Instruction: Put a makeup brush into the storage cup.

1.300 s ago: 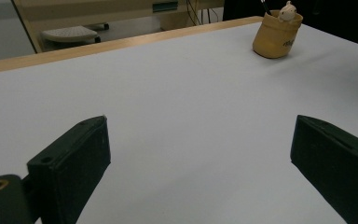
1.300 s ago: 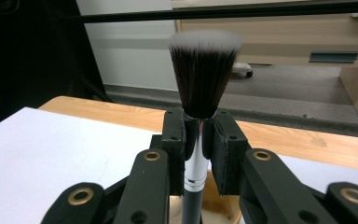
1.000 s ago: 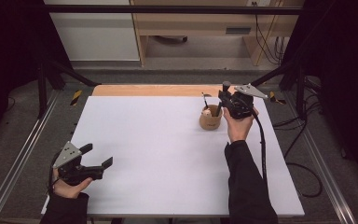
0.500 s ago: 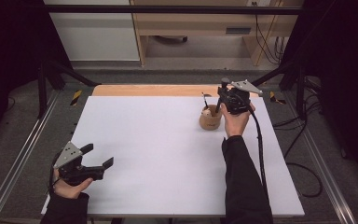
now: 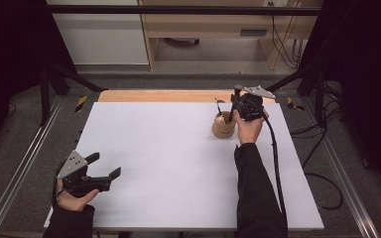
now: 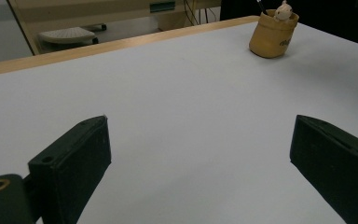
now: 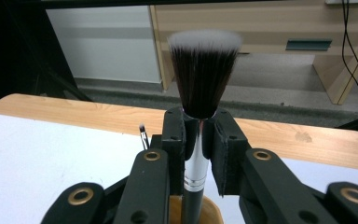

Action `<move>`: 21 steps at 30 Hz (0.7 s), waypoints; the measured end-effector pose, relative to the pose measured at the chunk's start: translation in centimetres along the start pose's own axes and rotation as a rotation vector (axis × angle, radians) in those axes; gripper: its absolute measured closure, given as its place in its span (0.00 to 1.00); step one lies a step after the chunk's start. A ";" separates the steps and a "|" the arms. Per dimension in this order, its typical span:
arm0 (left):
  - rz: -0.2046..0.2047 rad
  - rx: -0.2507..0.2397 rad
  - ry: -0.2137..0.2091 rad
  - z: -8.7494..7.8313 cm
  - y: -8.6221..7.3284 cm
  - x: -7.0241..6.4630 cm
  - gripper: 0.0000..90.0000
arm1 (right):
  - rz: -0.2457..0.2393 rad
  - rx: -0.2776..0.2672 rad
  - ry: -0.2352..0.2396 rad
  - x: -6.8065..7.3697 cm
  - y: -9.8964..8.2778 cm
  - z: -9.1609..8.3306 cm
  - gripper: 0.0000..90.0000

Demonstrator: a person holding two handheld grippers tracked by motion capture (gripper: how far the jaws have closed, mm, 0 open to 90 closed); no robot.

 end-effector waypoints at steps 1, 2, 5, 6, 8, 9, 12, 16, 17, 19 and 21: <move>0.000 -0.001 0.000 0.0 0.0 0.0 0.05 | 0.000 0.003 0.001 0.1 -0.1 0.1 0.86; 0.000 -0.002 0.000 0.0 0.0 0.0 0.05 | 0.001 0.010 0.004 0.1 -0.2 0.1 0.86; 0.003 0.004 0.000 0.0 0.0 0.0 0.05 | -0.005 0.018 0.011 0.4 -0.5 0.2 0.86; 0.003 0.004 0.000 0.0 0.0 0.0 0.05 | -0.001 0.024 0.013 0.5 -0.5 0.2 0.86; 0.001 -0.001 0.000 0.0 0.0 0.0 0.05 | 0.001 0.032 0.015 0.6 -0.7 0.3 0.86; 0.001 -0.001 0.000 0.0 0.0 0.0 0.05 | 0.000 0.037 0.016 0.6 -0.8 0.4 0.86; 0.004 0.005 0.000 0.0 0.0 0.0 0.05 | 0.000 0.056 0.015 0.8 -1.2 0.5 0.86; 0.005 0.004 0.000 0.0 0.0 0.0 0.05 | -0.002 0.073 0.017 0.9 -1.5 0.7 0.86; 0.005 0.005 -0.001 0.0 0.0 0.0 0.05 | -0.003 0.076 0.017 0.9 -1.6 0.7 0.86; 0.005 0.004 0.000 0.0 0.0 -0.1 0.05 | -0.002 0.082 0.016 1.0 -1.7 0.8 0.86; 0.006 0.003 0.000 0.0 0.0 -0.1 0.05 | -0.004 0.093 0.016 1.0 -2.0 0.9 0.86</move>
Point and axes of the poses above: each handheld gripper's, and its own axes: z roughly forward along the jaws, y roughly out of its top, x roughly to its left, the point moved 6 cm from there along z, roughly forward along the jaws, and after that the axes turned 15 degrees about -y, right-handed, at the moved point
